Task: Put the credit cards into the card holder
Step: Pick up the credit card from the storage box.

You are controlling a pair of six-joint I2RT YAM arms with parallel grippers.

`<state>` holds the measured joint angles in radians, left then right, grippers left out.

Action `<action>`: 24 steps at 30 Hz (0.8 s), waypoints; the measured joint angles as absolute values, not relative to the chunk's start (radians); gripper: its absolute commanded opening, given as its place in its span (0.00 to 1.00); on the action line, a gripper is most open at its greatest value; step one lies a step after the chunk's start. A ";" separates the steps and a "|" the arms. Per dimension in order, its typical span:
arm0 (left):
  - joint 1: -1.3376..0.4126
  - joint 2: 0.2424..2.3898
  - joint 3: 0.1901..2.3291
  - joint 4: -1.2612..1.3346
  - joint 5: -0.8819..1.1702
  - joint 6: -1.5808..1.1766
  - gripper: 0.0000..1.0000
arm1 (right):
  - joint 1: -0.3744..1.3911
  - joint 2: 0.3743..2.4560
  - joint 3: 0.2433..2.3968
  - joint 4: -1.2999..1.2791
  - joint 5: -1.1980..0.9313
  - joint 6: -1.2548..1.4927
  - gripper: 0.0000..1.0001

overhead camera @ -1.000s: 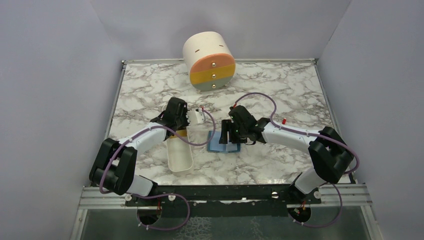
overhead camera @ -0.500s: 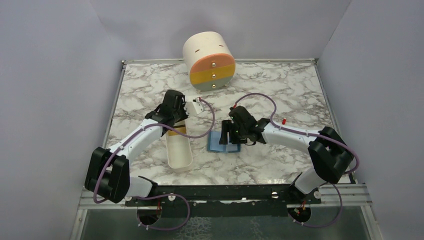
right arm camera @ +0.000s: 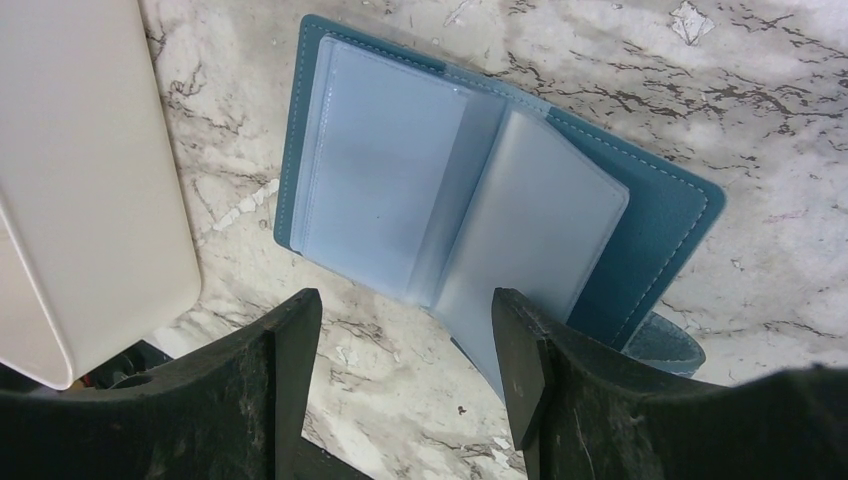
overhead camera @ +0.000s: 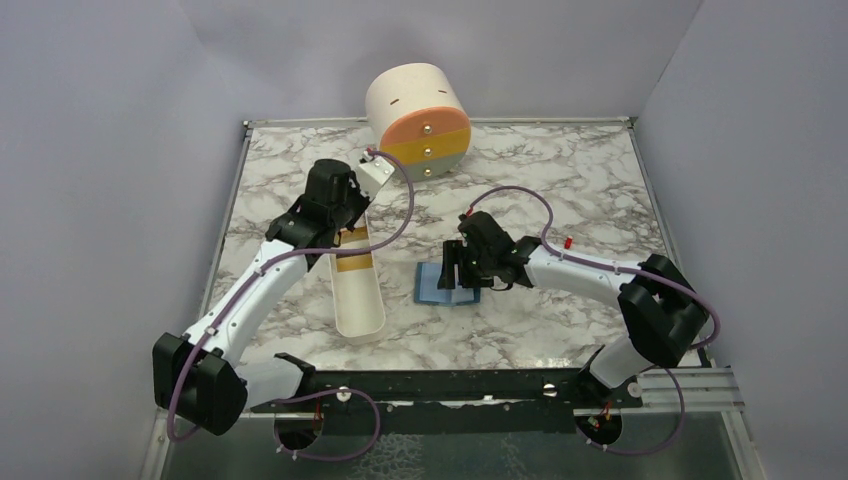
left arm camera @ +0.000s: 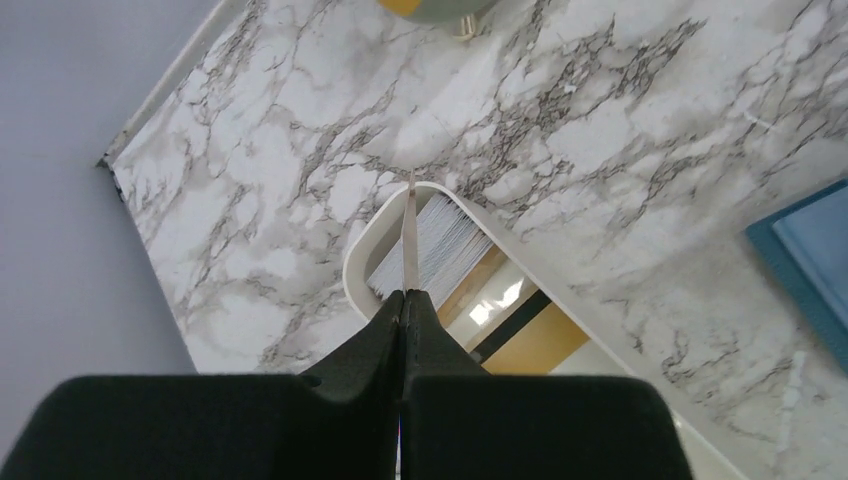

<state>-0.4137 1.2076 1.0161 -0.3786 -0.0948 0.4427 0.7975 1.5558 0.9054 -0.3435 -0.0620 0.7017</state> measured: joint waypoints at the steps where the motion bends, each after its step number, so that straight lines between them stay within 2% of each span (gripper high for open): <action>1: -0.414 1.203 1.029 -0.384 -0.095 0.395 0.00 | 0.797 1.556 0.905 -0.344 -0.065 0.702 0.63; 6: -0.414 1.190 1.062 -0.410 -0.056 0.173 0.00 | 0.797 1.555 0.906 -0.344 -0.068 0.693 0.61; 14: -0.414 1.157 1.075 -0.440 0.139 -0.175 0.00 | 0.797 1.553 0.928 -0.386 -0.019 0.649 0.50; 19: -0.414 1.172 1.082 -0.439 0.271 -0.333 0.00 | 0.797 1.539 0.928 -0.402 0.025 0.647 0.40; 24: -0.415 1.228 1.074 -0.420 0.391 -0.450 0.00 | 0.797 1.539 0.928 -0.409 0.057 0.643 0.37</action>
